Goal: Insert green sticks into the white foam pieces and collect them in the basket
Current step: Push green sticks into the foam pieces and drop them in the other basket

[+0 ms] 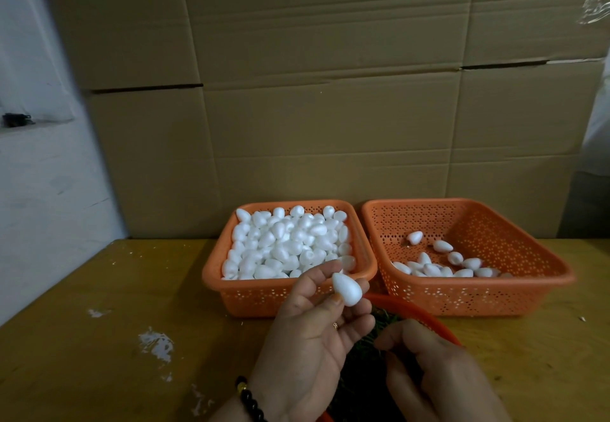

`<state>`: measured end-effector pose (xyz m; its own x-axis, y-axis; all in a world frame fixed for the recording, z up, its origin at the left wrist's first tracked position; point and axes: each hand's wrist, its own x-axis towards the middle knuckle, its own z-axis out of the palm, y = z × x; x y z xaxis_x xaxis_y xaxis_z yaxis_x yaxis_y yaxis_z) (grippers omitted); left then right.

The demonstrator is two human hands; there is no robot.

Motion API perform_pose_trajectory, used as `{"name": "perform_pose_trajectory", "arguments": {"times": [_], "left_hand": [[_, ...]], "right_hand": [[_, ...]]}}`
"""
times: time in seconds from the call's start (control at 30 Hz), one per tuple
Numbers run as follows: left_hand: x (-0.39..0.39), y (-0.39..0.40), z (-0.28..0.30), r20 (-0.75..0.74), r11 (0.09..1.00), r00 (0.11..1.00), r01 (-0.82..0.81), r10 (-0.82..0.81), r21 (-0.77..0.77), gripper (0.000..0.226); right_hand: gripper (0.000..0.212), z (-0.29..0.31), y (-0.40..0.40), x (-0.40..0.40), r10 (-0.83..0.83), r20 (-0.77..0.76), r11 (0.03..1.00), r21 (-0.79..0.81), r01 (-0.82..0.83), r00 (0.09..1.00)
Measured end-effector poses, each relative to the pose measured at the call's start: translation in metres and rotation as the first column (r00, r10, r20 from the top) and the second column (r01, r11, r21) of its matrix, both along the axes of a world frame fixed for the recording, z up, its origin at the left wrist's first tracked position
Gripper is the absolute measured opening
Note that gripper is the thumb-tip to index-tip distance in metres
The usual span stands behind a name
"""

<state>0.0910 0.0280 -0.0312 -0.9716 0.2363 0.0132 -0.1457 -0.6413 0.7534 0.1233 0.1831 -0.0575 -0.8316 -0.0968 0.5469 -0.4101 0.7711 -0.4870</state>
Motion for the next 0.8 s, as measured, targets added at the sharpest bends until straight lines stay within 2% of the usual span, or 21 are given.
{"name": "perform_pose_trajectory", "arguments": {"times": [0.2, 0.53, 0.8], "left_hand": [[-0.0010, -0.0037, 0.0039, 0.020, 0.993, 0.994, 0.103, -0.105, 0.060, 0.030], [0.0009, -0.0008, -0.0028, 0.013, 0.990, 0.999, -0.032, 0.034, -0.139, 0.042], [0.0007, -0.0011, -0.0016, 0.000, 0.989, 1.000, -0.009, 0.009, -0.151, 0.033]], "right_hand": [[0.037, -0.0037, 0.0015, 0.0000, -0.020, 0.026, 0.999, 0.029, 0.019, 0.999], [0.041, -0.0034, 0.0017, 0.0006, -0.008, 0.076, 0.999, 0.048, 0.005, 0.997], [0.041, -0.0032, 0.0014, 0.0015, -0.011, 0.104, 0.998, 0.063, 0.004, 0.995]]}}
